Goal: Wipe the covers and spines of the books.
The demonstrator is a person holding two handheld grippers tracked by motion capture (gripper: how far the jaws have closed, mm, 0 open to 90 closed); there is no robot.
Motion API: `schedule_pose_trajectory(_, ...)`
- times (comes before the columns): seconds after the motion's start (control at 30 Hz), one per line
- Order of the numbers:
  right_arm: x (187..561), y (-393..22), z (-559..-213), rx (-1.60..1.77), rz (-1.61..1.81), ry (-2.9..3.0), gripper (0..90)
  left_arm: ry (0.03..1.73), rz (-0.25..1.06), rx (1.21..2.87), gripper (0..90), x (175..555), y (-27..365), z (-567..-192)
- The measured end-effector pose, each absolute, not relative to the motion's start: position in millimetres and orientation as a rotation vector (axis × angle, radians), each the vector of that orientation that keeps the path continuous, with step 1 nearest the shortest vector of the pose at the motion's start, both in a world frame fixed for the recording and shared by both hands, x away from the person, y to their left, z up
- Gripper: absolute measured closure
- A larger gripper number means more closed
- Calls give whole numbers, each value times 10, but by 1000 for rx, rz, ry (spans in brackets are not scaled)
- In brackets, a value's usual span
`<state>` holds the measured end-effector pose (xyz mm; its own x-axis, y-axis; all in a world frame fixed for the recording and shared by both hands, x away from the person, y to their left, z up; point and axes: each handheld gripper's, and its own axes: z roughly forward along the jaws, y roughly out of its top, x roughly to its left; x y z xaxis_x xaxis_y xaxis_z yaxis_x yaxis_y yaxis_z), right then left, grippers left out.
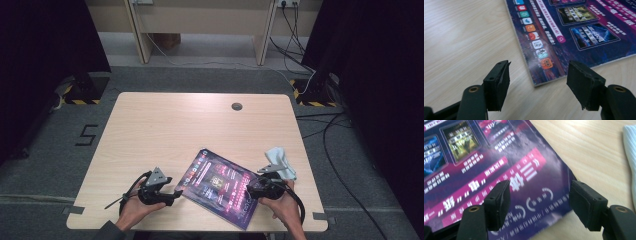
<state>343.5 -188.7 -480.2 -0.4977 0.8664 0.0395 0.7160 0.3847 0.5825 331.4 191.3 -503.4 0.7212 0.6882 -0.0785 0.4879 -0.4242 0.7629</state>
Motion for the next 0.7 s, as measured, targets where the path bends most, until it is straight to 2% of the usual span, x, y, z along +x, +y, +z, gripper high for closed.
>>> schedule_pose_trajectory(0.37,3293,-1966,-4880,1452,734,2350,337,878,283,2123,387,3405,1776,-5070)
schedule_pose_trajectory(0.7,3396,-1918,-4906,1452,766,2341,323,874,288,2170,398,3359,1738,-5071)
